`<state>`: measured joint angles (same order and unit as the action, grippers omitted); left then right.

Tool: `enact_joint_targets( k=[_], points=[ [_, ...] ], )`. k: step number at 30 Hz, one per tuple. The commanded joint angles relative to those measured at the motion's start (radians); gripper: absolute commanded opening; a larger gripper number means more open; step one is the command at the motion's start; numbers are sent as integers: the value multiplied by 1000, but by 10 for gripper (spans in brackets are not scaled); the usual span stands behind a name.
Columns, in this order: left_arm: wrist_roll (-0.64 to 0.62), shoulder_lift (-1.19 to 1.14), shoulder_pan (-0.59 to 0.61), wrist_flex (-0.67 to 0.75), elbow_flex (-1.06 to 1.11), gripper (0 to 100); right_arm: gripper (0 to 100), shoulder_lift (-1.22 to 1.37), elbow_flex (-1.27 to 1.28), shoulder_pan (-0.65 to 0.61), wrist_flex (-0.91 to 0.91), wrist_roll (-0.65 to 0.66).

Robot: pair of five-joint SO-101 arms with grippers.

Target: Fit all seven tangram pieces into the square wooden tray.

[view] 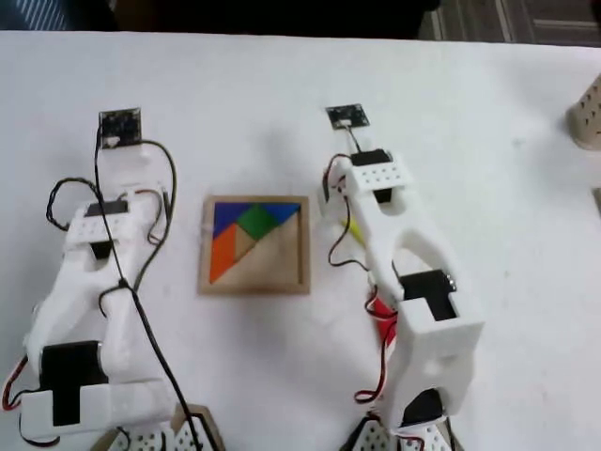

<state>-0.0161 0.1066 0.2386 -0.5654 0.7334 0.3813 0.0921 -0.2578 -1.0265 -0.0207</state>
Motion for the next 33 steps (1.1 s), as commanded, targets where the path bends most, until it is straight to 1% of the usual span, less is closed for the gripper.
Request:
enact_joint_targets(
  k=[1, 14, 24, 29, 33],
  points=[
    [12, 4, -10, 21, -3, 24, 358, -18, -11, 12, -12, -37],
    [12, 4, -10, 20, -3, 24, 358, 12, -28, -7, 18, -31],
    [12, 4, -10, 15, -2, 24, 357, 197, -295, -10, -166, -29],
    [12, 4, -10, 15, -2, 24, 257, 239, -351, -8, -211, -29],
    [12, 4, -10, 15, -2, 24, 231, 237, -348, -8, -214, -29]
  ],
)
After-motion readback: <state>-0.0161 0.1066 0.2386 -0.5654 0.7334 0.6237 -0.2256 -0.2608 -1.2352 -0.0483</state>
